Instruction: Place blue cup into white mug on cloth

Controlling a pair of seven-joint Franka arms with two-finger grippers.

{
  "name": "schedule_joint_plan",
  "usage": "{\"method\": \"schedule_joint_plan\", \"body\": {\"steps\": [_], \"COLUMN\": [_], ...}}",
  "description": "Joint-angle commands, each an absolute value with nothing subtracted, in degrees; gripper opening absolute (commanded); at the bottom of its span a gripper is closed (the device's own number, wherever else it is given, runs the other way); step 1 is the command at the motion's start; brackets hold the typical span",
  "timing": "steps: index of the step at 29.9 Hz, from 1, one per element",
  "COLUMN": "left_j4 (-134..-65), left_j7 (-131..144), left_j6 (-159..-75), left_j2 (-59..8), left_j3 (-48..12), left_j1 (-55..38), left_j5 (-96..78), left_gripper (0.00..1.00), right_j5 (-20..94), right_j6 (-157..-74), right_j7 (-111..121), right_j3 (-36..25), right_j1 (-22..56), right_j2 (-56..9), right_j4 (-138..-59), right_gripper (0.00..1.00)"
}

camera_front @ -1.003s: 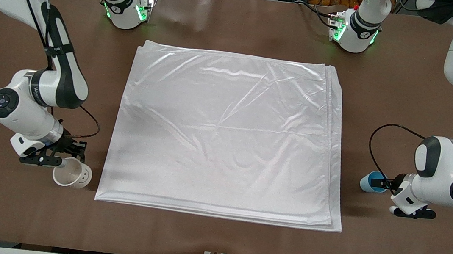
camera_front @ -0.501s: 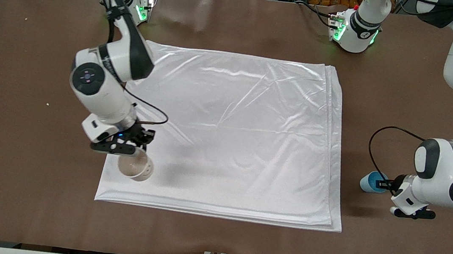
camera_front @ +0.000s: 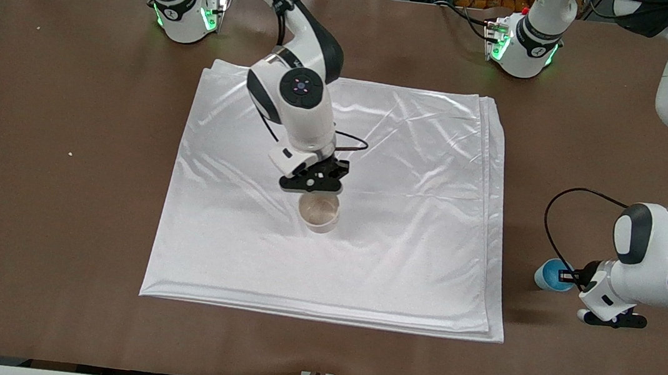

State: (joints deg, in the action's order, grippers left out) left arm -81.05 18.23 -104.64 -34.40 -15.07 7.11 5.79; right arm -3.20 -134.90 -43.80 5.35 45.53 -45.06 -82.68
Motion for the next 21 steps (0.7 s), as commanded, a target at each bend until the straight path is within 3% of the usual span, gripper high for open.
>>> {"method": "schedule_joint_plan", "body": {"steps": [1, 3, 4, 5, 6, 12, 21], "left_j4": [-81.47, -81.47, -81.47, -81.47, -81.47, -81.39, -81.39], "left_j7": [27.14, 29.78, 31.36, 32.86, 34.35, 40.86, 50.97], "left_j6": [-103.01, -103.01, -103.01, -102.92, -103.01, -103.01, -103.01], "left_j2": [-33.92, -33.66, -33.58, -33.57, -33.57, -33.57, -34.10], "left_j3": [-18.71, -19.33, -19.42, -19.42, -19.42, -19.34, -19.34], "left_j1": [5.10, 3.88, 2.91, 1.94, 1.15, -3.24, -9.22], "left_j5": [4.83, 4.92, 4.92, 4.92, 4.92, 4.92, 4.57], "left_gripper": [0.00, 0.00, 0.00, 0.00, 0.00, 0.00, 0.00], "right_j5": [-5.10, -5.10, -4.84, -4.92, -4.83, -4.40, -4.04], "right_j6": [-134.91, -134.91, -134.74, -134.74, -134.74, -133.51, -122.97], "right_j7": [-44.47, -44.47, -44.56, -44.56, -44.47, -44.47, -44.21], "right_j3": [5.10, 5.10, 5.10, 5.10, 5.10, 5.19, 5.80], "right_j1": [45.97, 45.97, 45.97, 45.97, 45.97, 45.88, 45.44], "right_j2": [-47.02, -47.11, -47.02, -46.93, -46.93, -45.53, -38.16], "right_j4": [-80.16, -80.16, -80.16, -80.16, -80.16, -80.16, -80.07], "right_gripper": [0.12, 0.31, 0.51, 0.89, 1.00, 1.00, 1.00]}}
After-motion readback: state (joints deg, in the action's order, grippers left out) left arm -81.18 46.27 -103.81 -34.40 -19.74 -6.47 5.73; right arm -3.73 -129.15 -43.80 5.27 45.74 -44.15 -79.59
